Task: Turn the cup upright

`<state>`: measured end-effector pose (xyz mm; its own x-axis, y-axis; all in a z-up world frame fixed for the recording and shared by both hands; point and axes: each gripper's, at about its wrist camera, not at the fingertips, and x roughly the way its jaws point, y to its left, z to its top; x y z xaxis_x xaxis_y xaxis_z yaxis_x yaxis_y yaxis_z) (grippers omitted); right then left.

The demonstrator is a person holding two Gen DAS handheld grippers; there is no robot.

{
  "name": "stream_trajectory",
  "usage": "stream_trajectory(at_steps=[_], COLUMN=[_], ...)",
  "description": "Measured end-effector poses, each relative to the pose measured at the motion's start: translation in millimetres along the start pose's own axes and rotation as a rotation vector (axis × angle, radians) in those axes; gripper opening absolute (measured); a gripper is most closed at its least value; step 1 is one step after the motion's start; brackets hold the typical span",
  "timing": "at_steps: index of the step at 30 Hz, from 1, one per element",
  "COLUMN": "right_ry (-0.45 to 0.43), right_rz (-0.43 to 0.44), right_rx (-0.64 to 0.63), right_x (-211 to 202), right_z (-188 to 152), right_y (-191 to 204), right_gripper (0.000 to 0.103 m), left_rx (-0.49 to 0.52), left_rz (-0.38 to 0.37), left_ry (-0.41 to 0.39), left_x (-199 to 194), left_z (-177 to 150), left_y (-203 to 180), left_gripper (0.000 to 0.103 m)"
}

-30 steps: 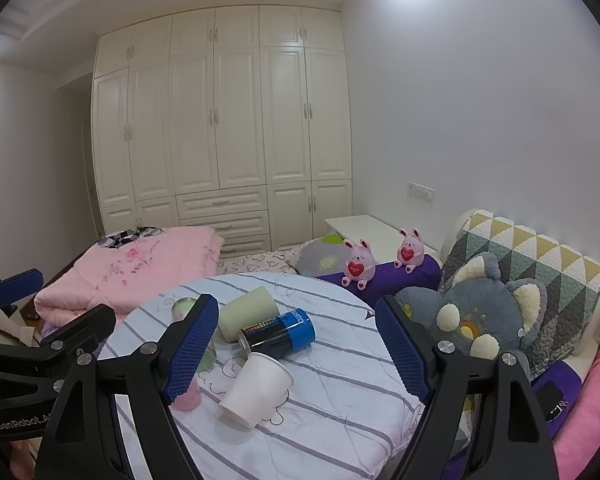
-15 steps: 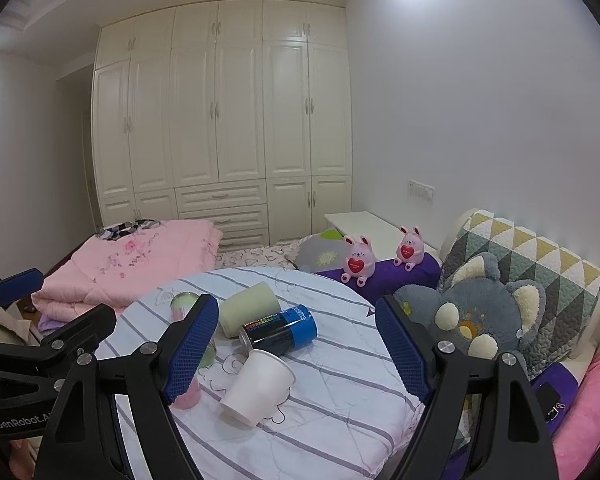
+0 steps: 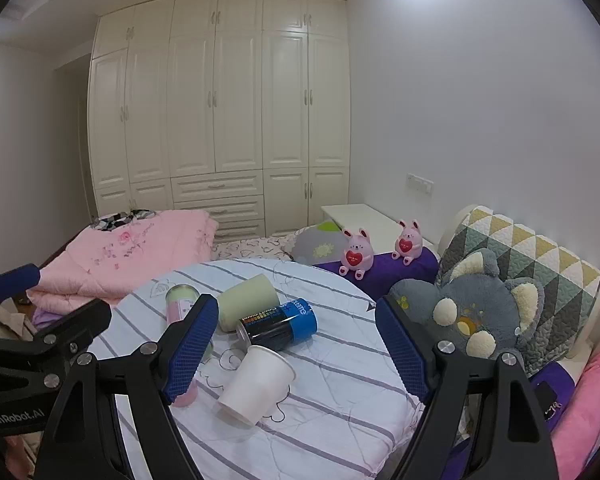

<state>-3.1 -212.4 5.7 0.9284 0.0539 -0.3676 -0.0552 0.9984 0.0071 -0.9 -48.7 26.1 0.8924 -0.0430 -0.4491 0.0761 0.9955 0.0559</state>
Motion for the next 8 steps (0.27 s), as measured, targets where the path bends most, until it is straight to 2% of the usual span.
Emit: stream_trajectory(at_steps=[8], right_ry=[0.012], right_rz=[-0.006], right_rx=[-0.007], right_x=[4.8], right_z=[-2.0], right_y=[2.2], right_gripper=[0.082], left_rx=[-0.006], left_rz=[-0.014], left_ry=[0.013], left_x=[7.5], left_z=[-1.9], left_y=[3.4], left_gripper=[0.103])
